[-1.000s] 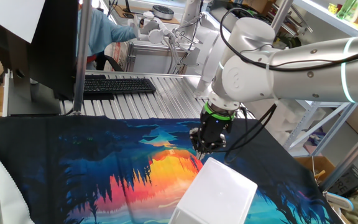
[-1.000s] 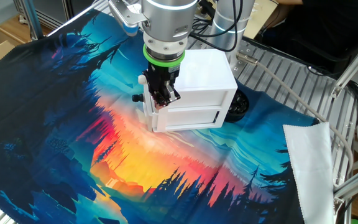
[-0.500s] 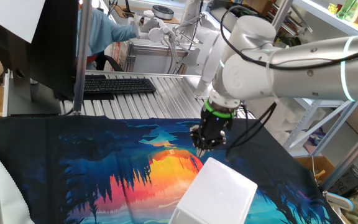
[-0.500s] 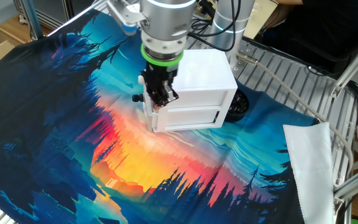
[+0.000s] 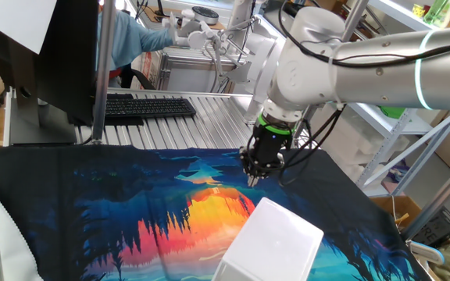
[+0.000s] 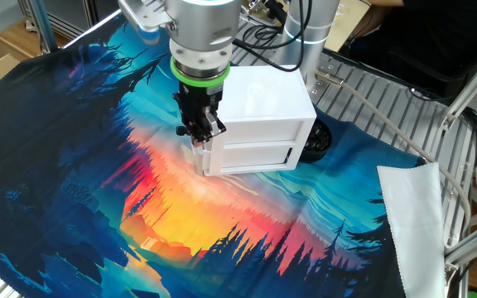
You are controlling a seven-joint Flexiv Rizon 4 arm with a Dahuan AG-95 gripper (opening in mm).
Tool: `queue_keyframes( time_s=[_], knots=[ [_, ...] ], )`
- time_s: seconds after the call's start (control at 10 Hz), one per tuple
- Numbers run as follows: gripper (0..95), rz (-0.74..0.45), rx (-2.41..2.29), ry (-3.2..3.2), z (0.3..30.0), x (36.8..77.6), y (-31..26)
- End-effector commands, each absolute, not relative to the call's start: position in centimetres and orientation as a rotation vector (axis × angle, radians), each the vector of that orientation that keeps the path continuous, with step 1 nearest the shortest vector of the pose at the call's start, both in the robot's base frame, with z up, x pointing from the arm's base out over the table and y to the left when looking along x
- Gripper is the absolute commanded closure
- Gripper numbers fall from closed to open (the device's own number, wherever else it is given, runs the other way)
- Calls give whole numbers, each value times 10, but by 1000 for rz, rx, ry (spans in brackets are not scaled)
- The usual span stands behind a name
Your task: Grasp the handle and close the drawer
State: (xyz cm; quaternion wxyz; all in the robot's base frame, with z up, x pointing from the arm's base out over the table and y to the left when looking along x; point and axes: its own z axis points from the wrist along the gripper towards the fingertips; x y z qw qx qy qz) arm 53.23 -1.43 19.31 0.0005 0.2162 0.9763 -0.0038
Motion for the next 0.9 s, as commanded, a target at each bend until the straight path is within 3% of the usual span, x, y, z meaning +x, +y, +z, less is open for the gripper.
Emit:
queue_keyframes(
  time_s=[0.1, 0.9],
  knots=[
    [950, -19, 681, 3065, 193, 534, -14],
    [950, -26, 695, 3062, 193, 534, -14]
  ],
)
